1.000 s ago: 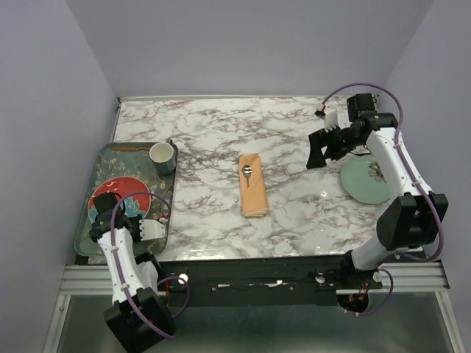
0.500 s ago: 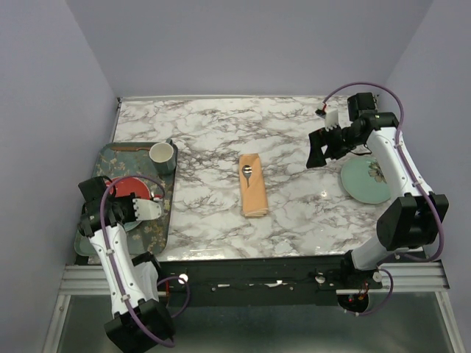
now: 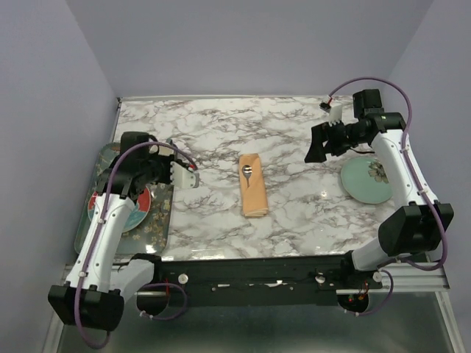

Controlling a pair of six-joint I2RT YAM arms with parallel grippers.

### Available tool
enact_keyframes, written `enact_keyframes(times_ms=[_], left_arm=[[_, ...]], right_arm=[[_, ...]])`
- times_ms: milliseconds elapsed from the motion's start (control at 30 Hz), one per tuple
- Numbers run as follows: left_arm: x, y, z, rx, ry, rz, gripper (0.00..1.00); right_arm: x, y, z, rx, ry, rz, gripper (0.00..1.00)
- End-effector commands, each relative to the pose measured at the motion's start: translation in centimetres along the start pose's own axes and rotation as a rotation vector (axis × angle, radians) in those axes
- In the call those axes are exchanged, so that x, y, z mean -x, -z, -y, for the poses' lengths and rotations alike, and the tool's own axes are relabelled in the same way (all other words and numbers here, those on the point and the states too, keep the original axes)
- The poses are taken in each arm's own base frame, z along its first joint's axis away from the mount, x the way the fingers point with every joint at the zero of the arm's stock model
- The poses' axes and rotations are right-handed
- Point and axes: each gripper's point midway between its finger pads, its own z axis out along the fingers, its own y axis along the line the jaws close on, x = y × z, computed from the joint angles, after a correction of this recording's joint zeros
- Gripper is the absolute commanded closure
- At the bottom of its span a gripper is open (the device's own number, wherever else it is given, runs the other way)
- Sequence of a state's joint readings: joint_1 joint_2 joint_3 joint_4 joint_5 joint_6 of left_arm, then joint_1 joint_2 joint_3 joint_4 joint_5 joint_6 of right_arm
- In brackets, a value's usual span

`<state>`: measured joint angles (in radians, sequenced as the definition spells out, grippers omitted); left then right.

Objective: Fold the napkin into a case and place the utensils inside
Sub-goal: Pick up the fork from the corner of the board, then pass from the left arm to the right

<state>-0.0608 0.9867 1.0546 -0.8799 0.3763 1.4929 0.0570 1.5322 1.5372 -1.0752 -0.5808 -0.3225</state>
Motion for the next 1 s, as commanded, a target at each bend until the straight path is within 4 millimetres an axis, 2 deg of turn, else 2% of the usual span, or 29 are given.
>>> enact_keyframes(times_ms=[0, 33, 133, 167, 267, 333, 400, 500, 633, 900, 967], left_arm=[[8.1, -0.6, -5.9, 0.146, -0.216, 0.168, 1.00], [10.8, -1.4, -6.5, 0.163, -0.332, 0.205, 1.00], [15.0, -3.3, -6.5, 0.194, -0.501, 0.275, 1.00], [17.5, -3.7, -5.7, 0.200, -0.597, 0.314, 1.00], [21.4, -5.5, -4.5, 0.255, -0.753, 0.370, 1.00], [23.0, -6.7, -4.0, 0.295, -0.804, 0.389, 1.00], [24.7, -7.1, -3.2, 0.297, -0.838, 0.421, 1.00], [26.5, -7.7, -2.7, 0.301, -0.857, 0.450, 1.00], [28.1, -8.4, -2.6, 0.302, -0.861, 0.468, 1.00], [29.8, -9.2, -3.2, 0.320, -0.830, 0.461, 1.00], [30.2, -9.2, -3.4, 0.323, -0.824, 0.461, 1.00]], right_arm=[[1.6, 1.6, -4.4, 0.201, -0.006, 0.090, 0.00], [1.9, 1.7, -5.8, 0.286, -0.031, 0.101, 0.00], [2.4, 2.0, -7.7, 0.414, -0.086, 0.118, 0.00], [2.6, 2.1, -8.0, 0.435, -0.092, 0.128, 0.00], [3.1, 2.1, -9.2, 0.527, -0.154, 0.144, 0.01], [2.8, 1.8, -9.7, 0.571, -0.222, 0.131, 0.04], [2.9, 1.4, -10.4, 0.592, -0.211, 0.138, 0.06], [2.4, 0.4, -11.7, 0.625, -0.205, 0.110, 0.09], [1.2, -1.2, -13.0, 0.678, -0.237, 0.050, 0.11], [0.4, -3.7, -14.6, 0.795, -0.232, -0.027, 0.19], [0.6, -4.0, -14.8, 0.832, -0.247, -0.043, 0.24]])
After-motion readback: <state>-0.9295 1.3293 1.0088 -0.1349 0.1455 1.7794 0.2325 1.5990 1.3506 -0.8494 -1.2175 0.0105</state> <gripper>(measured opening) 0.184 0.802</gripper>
